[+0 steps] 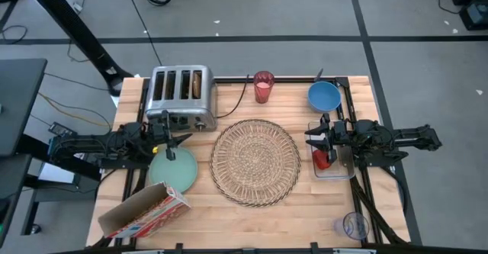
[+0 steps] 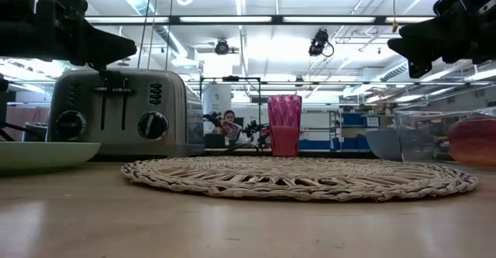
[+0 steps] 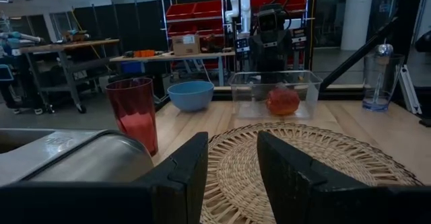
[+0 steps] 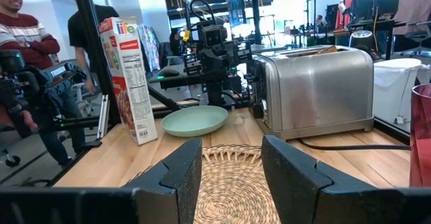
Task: Arrange a breakfast setting
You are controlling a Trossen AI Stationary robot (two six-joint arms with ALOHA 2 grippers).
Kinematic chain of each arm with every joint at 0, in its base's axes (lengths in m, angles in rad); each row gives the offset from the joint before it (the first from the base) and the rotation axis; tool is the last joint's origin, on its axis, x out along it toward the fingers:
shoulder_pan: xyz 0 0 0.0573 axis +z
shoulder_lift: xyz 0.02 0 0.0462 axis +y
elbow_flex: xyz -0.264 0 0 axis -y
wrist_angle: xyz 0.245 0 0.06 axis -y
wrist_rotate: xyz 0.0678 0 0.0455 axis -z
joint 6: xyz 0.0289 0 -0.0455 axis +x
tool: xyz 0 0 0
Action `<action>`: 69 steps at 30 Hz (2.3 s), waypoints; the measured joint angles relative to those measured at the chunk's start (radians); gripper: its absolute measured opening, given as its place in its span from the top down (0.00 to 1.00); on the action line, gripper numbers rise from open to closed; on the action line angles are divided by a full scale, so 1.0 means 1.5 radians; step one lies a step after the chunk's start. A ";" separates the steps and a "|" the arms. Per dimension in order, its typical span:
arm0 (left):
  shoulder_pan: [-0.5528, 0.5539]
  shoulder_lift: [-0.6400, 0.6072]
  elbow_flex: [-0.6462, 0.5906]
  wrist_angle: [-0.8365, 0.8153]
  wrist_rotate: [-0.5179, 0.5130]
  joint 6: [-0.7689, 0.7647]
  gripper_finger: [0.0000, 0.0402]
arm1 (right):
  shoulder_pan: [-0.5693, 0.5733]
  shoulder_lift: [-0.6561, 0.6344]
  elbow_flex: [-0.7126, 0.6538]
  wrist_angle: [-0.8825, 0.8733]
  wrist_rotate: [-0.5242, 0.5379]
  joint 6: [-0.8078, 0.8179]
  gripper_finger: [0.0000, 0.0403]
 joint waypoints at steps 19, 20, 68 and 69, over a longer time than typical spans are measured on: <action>-0.001 0.000 0.027 0.043 0.015 -0.018 0.66 | 0.000 0.000 0.000 0.051 0.007 0.043 0.60; -0.001 0.000 0.034 0.043 0.015 -0.017 0.66 | -0.001 0.000 0.000 0.066 0.018 0.043 0.60; 0.018 0.447 0.649 -0.106 -0.072 -0.159 0.67 | -0.008 0.455 0.702 -0.181 0.372 0.108 0.60; 0.024 0.453 0.665 -0.132 -0.073 -0.163 0.68 | -0.014 0.472 0.737 -0.252 0.387 0.122 0.60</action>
